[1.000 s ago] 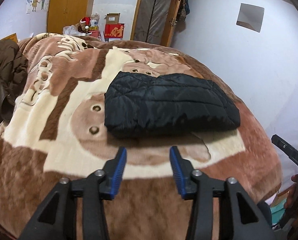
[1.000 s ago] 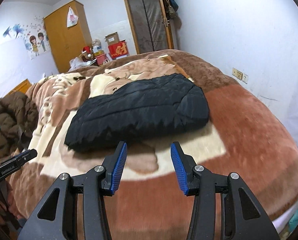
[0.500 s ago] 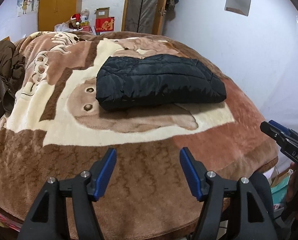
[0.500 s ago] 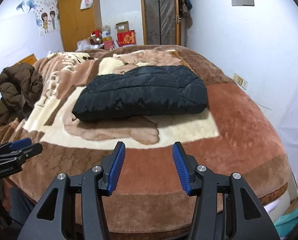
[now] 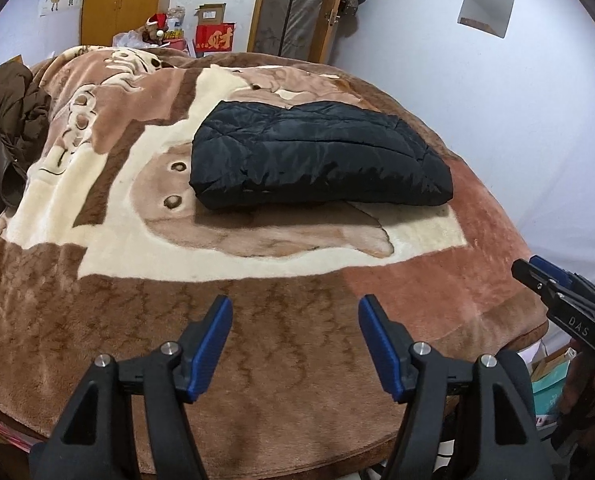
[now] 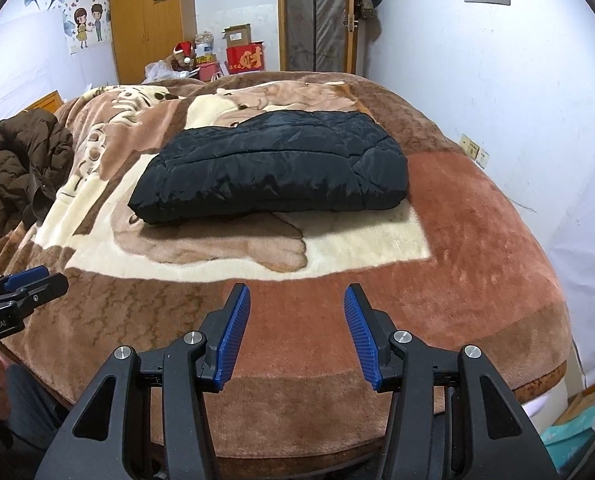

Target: Fold large clothes

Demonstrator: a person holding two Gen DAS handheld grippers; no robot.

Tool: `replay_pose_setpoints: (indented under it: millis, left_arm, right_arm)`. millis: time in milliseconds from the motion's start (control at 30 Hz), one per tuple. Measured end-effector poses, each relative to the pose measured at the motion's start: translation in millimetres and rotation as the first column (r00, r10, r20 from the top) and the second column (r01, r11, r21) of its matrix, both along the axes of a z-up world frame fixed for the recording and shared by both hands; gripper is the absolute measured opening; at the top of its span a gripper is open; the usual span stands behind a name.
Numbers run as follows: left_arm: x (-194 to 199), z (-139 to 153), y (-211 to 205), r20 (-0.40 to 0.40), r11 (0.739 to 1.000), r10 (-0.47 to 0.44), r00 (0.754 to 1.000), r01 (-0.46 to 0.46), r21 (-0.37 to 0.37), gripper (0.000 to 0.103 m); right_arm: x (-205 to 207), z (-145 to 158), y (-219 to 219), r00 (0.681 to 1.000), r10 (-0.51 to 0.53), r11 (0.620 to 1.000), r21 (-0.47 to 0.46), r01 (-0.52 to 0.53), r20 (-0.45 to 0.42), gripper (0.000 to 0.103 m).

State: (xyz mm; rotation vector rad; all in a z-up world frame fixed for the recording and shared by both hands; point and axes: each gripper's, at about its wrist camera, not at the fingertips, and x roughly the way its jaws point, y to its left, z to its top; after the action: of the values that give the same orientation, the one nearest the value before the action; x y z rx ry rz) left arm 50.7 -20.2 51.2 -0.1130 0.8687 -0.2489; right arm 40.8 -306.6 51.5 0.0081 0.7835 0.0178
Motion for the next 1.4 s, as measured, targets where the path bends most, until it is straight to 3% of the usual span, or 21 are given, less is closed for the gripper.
replay_pose_setpoints:
  millis: [1400]
  left_arm:
    - [-5.5, 2.1, -6.5, 0.017, 0.999, -0.01, 1.0, 0.009, 0.044, 0.068]
  right_arm:
    - [4.7, -3.3, 1.8, 1.0, 0.004, 1.0, -0.008, -0.004, -0.022, 0.05]
